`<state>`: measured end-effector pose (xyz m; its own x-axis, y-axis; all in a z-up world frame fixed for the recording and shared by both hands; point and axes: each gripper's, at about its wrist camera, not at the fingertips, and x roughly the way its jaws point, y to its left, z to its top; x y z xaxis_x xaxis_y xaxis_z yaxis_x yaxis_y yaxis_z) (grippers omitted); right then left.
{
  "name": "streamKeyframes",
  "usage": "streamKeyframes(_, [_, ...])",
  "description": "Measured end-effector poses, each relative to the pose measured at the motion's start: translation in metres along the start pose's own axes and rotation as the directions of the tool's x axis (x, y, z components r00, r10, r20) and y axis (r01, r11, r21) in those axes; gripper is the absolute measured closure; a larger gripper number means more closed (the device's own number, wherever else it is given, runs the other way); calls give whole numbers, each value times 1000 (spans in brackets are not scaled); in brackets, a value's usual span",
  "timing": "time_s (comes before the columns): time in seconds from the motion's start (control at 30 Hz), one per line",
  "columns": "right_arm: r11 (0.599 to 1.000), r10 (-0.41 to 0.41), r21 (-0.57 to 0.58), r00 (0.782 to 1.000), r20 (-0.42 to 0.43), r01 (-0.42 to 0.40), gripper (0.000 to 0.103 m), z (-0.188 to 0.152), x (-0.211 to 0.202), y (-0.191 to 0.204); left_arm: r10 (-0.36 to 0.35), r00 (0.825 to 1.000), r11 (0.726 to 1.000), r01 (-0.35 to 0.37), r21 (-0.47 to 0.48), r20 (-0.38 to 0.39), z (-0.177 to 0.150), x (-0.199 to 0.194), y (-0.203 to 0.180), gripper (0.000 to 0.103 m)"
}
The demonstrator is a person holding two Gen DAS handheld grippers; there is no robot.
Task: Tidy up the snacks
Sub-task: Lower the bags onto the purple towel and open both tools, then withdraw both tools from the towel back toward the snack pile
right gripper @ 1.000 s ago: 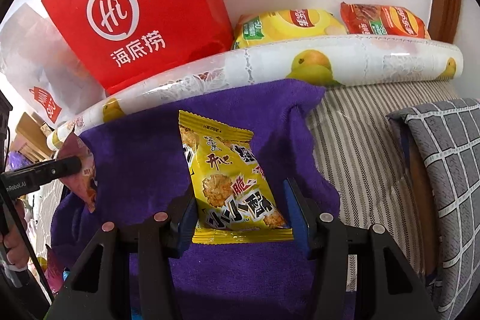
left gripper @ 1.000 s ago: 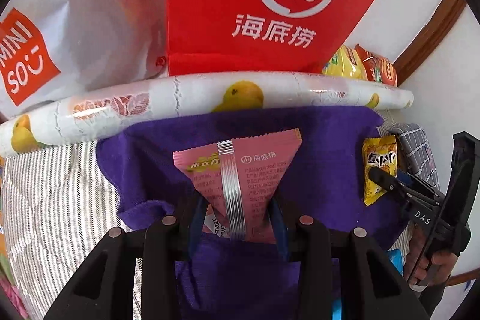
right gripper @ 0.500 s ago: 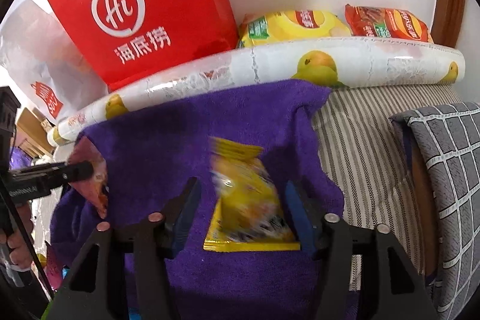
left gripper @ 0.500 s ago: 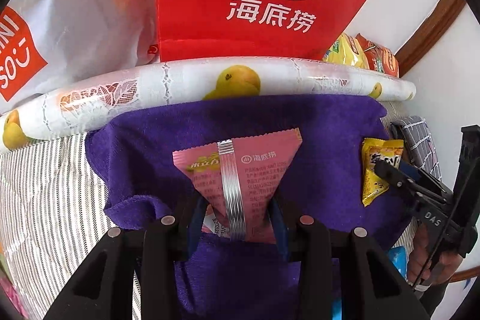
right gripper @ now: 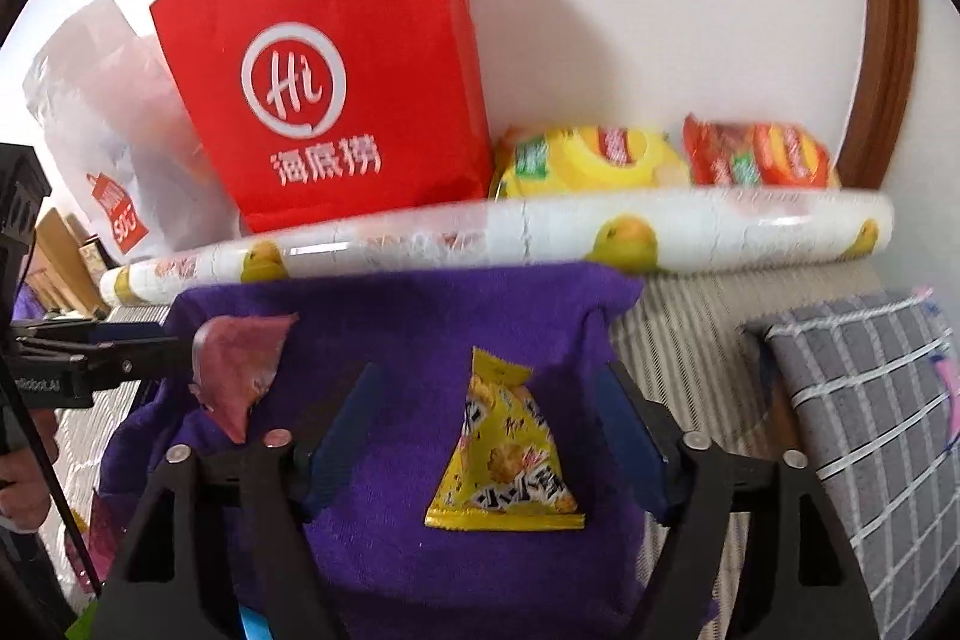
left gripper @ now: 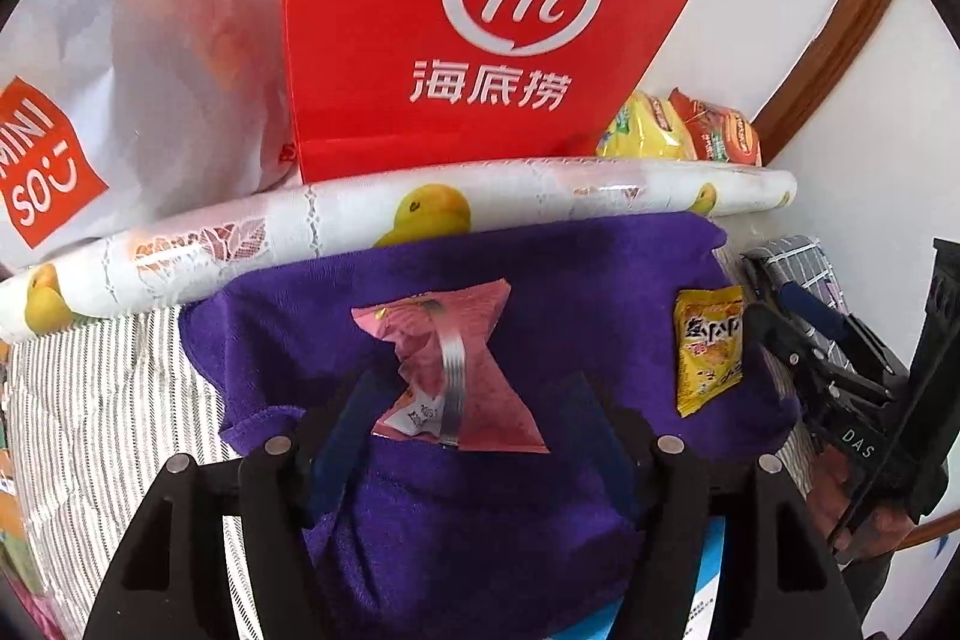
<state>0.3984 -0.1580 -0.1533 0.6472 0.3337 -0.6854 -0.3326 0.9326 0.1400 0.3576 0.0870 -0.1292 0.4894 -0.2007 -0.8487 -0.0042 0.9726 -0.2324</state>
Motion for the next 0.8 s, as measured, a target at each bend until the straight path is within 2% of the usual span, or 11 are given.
streamKeyframes(0.2, [999,-46,2,998,40,46,20,8,-23,9,-9,999,1000,9,-4,42,-1,-17,-2,37])
streamKeyframes(0.3, [994,-111,-14,993,37,112,20,4,-35,15,-4,998,1000,4,3,58,-2,-25,-5,37])
streamKeyframes(0.4, [987,-157,-21,987,32,158,20,-3,-51,18,-34,997,999,33,8,72,-3,-35,-11,37])
streamKeyframes(0.53, [991,-135,23,989,58,134,19,-11,-75,17,-53,995,998,51,25,89,-4,-48,-20,37])
streamKeyframes(0.67, [997,-55,59,995,80,50,19,-18,-93,16,-61,992,997,56,43,114,-7,-66,-27,37])
streamKeyframes(0.8, [996,-50,76,995,85,43,19,-27,-106,18,-85,982,996,78,49,168,-16,-91,-31,37])
